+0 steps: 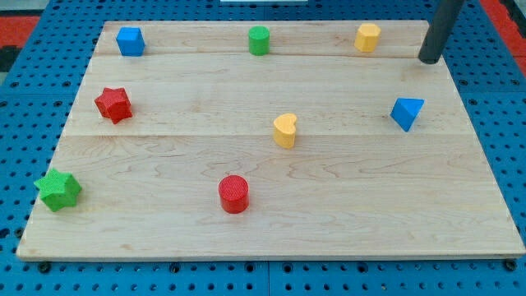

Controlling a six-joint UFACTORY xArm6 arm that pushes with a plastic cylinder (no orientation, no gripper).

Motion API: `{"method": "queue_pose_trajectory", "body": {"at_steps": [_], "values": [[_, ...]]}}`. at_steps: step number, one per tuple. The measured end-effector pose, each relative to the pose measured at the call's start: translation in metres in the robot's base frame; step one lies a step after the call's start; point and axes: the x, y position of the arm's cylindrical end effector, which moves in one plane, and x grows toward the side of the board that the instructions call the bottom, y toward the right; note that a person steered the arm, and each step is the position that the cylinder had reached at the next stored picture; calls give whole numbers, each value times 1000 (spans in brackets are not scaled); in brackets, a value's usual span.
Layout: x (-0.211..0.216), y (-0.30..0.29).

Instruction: Slide the yellow hexagon vertically above the yellow heart

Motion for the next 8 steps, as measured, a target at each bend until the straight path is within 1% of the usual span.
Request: {"method": "queue_pose_trajectory", "body": {"at_steps": [1, 2, 3, 4, 5, 6, 7, 8], "values": [[-33, -45], [-37, -79], [-80, -76], [-66, -109], [3, -184], [53, -203], [107, -186], [135, -120]]}}
